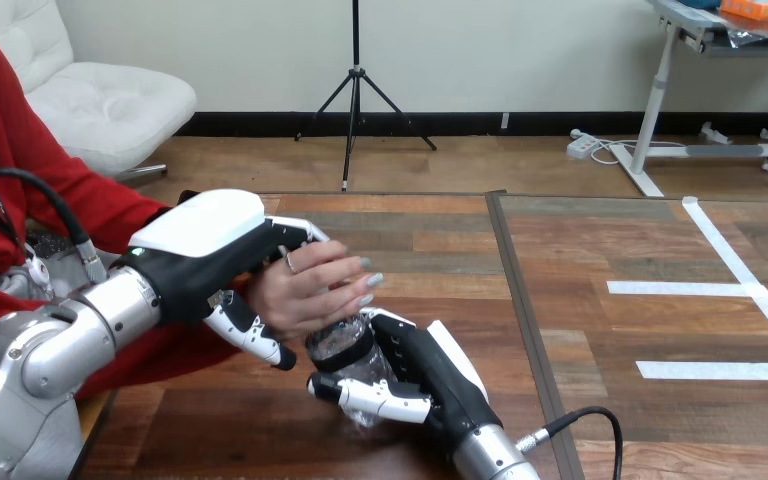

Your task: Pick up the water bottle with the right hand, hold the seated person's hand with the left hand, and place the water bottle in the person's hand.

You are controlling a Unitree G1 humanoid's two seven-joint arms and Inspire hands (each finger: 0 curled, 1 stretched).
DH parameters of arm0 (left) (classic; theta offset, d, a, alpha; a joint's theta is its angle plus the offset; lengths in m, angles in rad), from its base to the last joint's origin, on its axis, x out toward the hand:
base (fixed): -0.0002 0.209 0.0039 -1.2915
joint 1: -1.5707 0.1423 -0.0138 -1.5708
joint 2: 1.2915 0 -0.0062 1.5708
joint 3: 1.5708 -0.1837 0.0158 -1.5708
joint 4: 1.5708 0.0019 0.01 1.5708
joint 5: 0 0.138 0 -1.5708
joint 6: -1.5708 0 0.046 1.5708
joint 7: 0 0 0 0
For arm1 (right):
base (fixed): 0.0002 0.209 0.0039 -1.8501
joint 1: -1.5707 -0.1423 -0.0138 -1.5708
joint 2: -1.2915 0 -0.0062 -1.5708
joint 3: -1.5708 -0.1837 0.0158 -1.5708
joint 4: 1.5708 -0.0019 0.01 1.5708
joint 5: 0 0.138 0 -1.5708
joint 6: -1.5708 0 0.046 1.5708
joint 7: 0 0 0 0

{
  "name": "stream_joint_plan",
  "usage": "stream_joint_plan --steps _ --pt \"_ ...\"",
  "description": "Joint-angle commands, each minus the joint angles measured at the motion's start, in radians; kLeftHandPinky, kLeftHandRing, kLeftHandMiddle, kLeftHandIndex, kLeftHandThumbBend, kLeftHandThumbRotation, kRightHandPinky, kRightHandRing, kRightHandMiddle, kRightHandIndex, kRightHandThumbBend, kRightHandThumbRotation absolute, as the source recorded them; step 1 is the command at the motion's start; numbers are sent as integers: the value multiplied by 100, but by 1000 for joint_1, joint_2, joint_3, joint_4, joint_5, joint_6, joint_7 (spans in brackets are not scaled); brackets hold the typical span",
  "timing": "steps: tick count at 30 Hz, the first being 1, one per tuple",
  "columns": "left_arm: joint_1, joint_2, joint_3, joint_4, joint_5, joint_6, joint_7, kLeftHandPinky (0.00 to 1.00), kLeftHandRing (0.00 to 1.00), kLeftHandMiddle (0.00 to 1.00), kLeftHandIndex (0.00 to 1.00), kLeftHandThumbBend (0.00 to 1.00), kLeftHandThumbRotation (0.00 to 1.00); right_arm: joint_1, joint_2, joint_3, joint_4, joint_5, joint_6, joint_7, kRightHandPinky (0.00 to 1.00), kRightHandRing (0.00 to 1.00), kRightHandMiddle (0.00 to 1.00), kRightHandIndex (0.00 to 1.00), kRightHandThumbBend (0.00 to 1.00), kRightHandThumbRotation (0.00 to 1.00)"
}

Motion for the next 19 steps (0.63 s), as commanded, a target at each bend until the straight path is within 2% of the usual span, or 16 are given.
stream_joint_plan --steps 1,9,19 --pt "-39 18 28 -22 -10 -5 7 64 75 82 88 100 18 -52 11 4 -62 -9 11 -21 80 90 89 93 100 53" --pt "-24 28 34 -35 -22 -12 -2 72 82 89 93 100 22 -42 -2 6 -90 -17 40 -18 84 92 91 98 100 55" --pt "9 40 47 -68 -27 -10 -4 81 89 94 98 100 29 -31 -18 2 -107 -5 44 8 87 93 92 99 100 55"
